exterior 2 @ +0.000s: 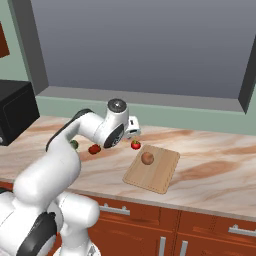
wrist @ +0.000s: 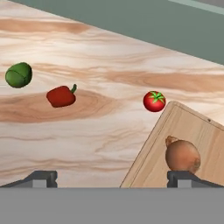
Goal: Place the avocado, onion, tomato, and bell pepper on the cutting board.
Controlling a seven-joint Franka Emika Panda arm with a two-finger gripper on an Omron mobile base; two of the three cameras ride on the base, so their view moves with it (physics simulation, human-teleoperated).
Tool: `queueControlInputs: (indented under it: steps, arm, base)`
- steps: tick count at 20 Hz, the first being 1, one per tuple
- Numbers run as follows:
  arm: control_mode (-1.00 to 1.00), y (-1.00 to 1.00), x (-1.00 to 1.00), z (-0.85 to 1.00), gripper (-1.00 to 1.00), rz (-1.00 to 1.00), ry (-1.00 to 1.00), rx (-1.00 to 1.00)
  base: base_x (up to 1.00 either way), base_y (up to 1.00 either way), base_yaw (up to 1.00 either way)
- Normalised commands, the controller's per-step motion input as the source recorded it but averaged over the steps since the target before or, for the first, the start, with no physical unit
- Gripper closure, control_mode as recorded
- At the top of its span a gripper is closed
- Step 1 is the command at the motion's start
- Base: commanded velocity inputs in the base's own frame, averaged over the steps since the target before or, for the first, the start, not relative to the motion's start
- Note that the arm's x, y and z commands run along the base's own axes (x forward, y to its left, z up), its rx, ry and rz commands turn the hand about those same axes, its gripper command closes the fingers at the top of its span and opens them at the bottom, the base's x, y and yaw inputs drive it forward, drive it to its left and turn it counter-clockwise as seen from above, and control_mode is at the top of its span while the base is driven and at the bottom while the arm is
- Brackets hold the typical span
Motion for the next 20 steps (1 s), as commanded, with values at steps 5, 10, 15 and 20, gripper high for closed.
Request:
queueControlInputs:
  steps: [5, 10, 15, 20]
  arm:
    - [-1.0, 0.85, -0.34, 0.15, -1.0, -0.05, 0.0, 0.03]
    - [-1.0, 0.65, -0.18, 0.02, -1.0, 0.0, 0.0, 0.0]
    - [-1.0, 0.54, -0.01, 0.0, -1.0, 0.0, 0.02, 0.02]
    - [-1.0, 0.4, 0.26, 0.0, -1.0, -0.02, 0.16, 0.04]
  base:
    - [0.0, 0.0, 0.0]
    - [0.0, 0.0, 0.0]
    - [0.0, 0.0, 0.0]
    - [0.0, 0.0, 0.0]
